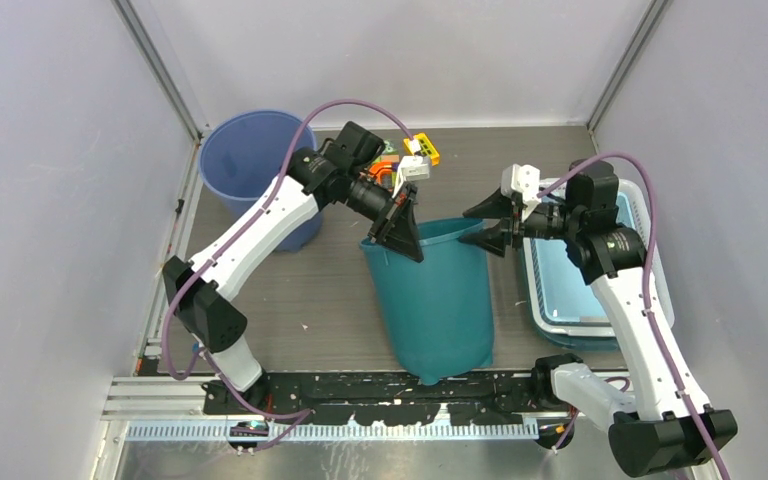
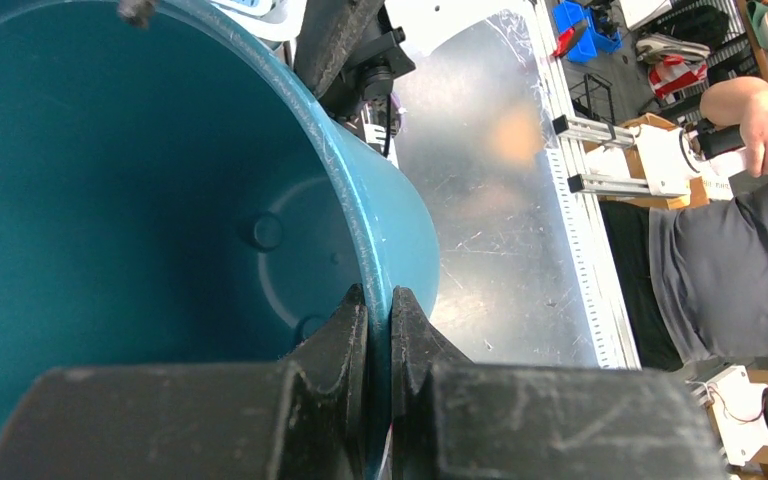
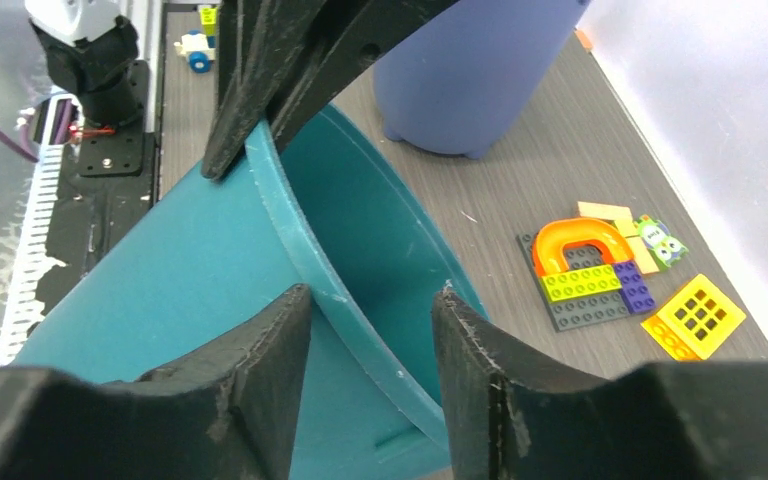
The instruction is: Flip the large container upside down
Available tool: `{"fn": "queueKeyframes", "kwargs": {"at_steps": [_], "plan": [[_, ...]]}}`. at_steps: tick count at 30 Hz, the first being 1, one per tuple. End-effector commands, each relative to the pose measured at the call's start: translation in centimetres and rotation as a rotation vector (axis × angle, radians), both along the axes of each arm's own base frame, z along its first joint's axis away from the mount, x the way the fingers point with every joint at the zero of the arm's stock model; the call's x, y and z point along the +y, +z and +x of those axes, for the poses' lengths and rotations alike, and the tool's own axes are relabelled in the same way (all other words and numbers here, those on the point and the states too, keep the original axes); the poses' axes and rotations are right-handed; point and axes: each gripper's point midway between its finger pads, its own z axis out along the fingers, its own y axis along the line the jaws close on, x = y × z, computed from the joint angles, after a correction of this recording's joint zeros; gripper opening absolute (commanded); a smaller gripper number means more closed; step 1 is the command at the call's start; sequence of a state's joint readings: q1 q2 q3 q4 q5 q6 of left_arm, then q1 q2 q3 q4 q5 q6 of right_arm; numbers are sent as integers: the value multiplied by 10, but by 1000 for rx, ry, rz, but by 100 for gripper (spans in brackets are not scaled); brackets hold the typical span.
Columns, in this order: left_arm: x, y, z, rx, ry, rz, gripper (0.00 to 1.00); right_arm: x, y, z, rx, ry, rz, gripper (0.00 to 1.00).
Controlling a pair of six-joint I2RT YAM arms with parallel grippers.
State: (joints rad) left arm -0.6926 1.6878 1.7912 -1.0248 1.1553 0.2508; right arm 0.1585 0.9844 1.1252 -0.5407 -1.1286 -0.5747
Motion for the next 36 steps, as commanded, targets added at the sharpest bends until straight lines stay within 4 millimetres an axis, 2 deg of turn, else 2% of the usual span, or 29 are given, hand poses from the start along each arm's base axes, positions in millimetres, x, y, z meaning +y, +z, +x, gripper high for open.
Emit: {"fn": "queueKeyframes", "kwargs": {"at_steps": [1,5,9,13,18,24,31,36], "plan": [[1,-12,2,8,5,46,0,8,1,-9,-33,89,27,51],[1,-15,8,7,18,51,0,10,-6,-9,-7,104,28,47],[3,-19,19,20,39,54,1,11,-11,-10,4,110,26,37],[4,-23,28,36,53,60,2,13,-17,-7,33,118,23,31],[4,-26,37,39,66,64,6,17,-24,-2,76,125,22,21],[5,-34,57,31,111,85,13,16,-31,10,107,87,5,13],[6,-49,83,-20,177,136,32,13,-38,31,184,-9,-9,14],[7,-57,89,-35,189,161,45,13,-44,31,202,-18,-13,38]]}}
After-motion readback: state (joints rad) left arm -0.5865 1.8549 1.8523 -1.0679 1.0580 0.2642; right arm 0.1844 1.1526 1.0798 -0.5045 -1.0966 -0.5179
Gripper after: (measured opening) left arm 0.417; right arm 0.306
